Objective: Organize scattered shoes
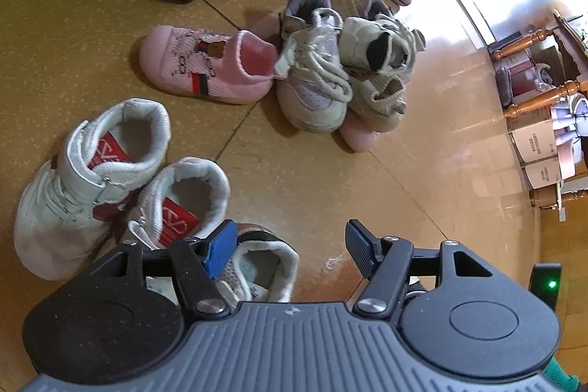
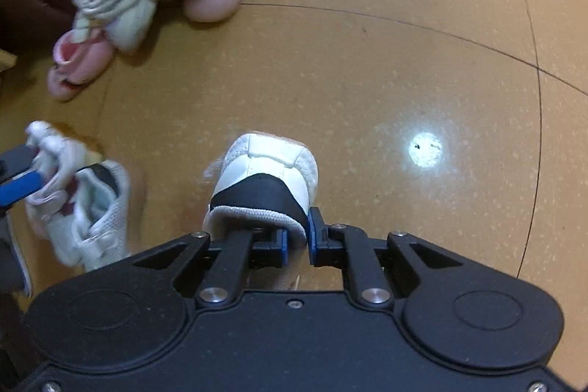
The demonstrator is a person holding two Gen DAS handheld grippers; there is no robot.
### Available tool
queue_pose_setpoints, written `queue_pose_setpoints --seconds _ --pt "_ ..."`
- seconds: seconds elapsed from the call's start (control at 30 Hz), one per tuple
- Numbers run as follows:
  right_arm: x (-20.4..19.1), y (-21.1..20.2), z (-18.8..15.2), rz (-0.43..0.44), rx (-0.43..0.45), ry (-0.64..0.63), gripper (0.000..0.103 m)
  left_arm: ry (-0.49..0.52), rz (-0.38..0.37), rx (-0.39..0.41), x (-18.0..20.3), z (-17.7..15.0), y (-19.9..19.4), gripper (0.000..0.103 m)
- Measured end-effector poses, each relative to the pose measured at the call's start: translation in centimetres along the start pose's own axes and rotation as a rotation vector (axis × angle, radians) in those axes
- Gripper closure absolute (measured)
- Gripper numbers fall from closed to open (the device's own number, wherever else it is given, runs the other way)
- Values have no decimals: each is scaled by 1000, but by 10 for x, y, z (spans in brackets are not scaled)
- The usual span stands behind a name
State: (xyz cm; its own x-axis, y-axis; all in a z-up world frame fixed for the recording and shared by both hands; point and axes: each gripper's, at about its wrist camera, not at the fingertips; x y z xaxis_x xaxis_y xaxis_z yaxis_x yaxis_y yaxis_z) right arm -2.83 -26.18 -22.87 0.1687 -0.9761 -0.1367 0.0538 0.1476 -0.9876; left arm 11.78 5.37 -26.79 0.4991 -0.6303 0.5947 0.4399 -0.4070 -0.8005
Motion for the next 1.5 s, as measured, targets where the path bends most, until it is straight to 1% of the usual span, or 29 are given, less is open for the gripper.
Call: queue_pose_setpoints --seconds 0.1,0.23,0.3,0.37,0.4,0.43,0.47,0.5,0.57,0.63,0.73,0.77,0.83,0.87,0.93,1.0,1.03,1.1,1.2,1.23,1.3,1.37,1.4,1.5 --pt "-11 16 2 25 -37 -34 92 -13 1 3 -5 5 2 38" --pt "-27 29 7 17 -82 -98 92 -27 -17 10 -6 11 1 38" --pt "-32 33 6 27 -98 -118 92 -9 -25 13 -2 12 -2 38" --pt "-31 33 5 38 -93 -85 90 17 -29 13 2 13 -5 38" --pt "-29 33 5 44 -89 -66 84 27 -30 15 4 13 -8 38" --pt "-28 33 4 50 -84 -46 62 33 -32 21 5 14 -11 38" --pt "-27 30 3 40 -77 -18 47 37 -33 27 6 16 -15 38" --pt "-27 25 2 39 -65 -2 39 39 -30 37 6 17 -19 38" --pt "-28 15 0 43 -44 13 39 49 -21 58 7 19 -28 38" --pt "-30 6 -2 40 -34 15 36 84 7 80 11 19 -37 38" --pt "-33 -21 -3 66 26 42 34 156 10 87 21 14 -46 38" --pt "-34 -29 -2 79 47 53 34 187 33 110 26 12 -49 38" --pt "-37 -52 0 84 120 51 34 248 83 158 37 7 -55 38" --pt "-39 -64 1 84 159 49 34 257 96 172 40 7 -57 38" --pt "-42 -87 2 66 249 45 34 245 97 180 41 10 -62 38" --pt "-39 -113 6 80 309 45 34 215 58 177 39 15 -69 38" --pt "-37 -122 8 87 328 35 35 207 44 191 39 18 -74 38" --pt "-33 -158 23 27 395 -38 35 211 34 227 41 21 -81 38" --pt "-26 -194 51 -69 471 -105 35 231 9 253 47 23 -86 38" --pt "-21 -201 62 -77 478 -111 35 236 6 254 48 24 -86 38" --pt "-11 -210 87 -83 470 -106 35 246 5 260 51 26 -83 38" --pt "-6 -208 115 -58 427 -76 35 271 7 269 58 28 -79 38" --pt "-7 -208 134 -41 402 -67 35 299 6 276 66 31 -74 40" --pt "-22 -205 177 -57 421 -163 35 356 2 289 87 37 -60 45"
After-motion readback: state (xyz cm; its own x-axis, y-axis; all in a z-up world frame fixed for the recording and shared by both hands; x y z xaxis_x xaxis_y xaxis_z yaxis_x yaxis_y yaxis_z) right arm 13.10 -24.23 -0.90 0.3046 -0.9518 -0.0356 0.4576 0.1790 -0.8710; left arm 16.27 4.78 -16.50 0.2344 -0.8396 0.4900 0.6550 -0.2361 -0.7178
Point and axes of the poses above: each gripper's, at about its wrist camera, not at the fingertips, and y roughly the way its jaws point, x to its right, z to its top, and after that the axes turned 15 degrees about -y, right-handed
